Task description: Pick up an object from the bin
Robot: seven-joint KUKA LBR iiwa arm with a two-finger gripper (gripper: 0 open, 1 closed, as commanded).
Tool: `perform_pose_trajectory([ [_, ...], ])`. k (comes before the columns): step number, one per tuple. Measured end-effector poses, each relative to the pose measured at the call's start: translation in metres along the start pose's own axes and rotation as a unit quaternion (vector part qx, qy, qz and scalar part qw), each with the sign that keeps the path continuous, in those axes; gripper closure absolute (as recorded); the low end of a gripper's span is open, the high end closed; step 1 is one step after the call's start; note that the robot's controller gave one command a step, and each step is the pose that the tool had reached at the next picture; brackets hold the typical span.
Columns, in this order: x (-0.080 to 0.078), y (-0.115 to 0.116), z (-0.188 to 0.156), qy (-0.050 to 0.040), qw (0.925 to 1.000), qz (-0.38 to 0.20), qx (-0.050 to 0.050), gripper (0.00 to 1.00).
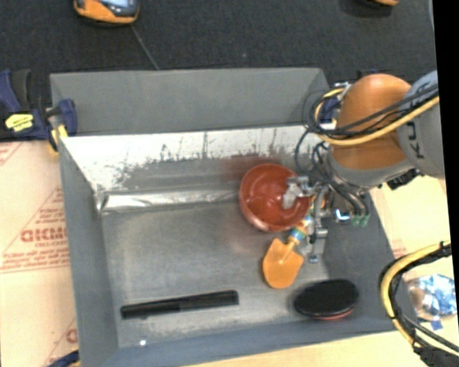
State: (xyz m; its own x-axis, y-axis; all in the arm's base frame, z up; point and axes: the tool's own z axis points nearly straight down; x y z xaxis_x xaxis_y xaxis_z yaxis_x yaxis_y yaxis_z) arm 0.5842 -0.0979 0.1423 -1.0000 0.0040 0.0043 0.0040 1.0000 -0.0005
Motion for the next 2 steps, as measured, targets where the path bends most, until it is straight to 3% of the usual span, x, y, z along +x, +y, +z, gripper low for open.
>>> perform_pose_trajectory([
  [1, -0.001, 0.000, -0.004, -0.0028, 1.0000, -0.001, 0.000, 0.00],
  [2, 0.013, 0.006, 0.048, -0.0069, 0.9946, -0.103, 0.002, 0.00],
])
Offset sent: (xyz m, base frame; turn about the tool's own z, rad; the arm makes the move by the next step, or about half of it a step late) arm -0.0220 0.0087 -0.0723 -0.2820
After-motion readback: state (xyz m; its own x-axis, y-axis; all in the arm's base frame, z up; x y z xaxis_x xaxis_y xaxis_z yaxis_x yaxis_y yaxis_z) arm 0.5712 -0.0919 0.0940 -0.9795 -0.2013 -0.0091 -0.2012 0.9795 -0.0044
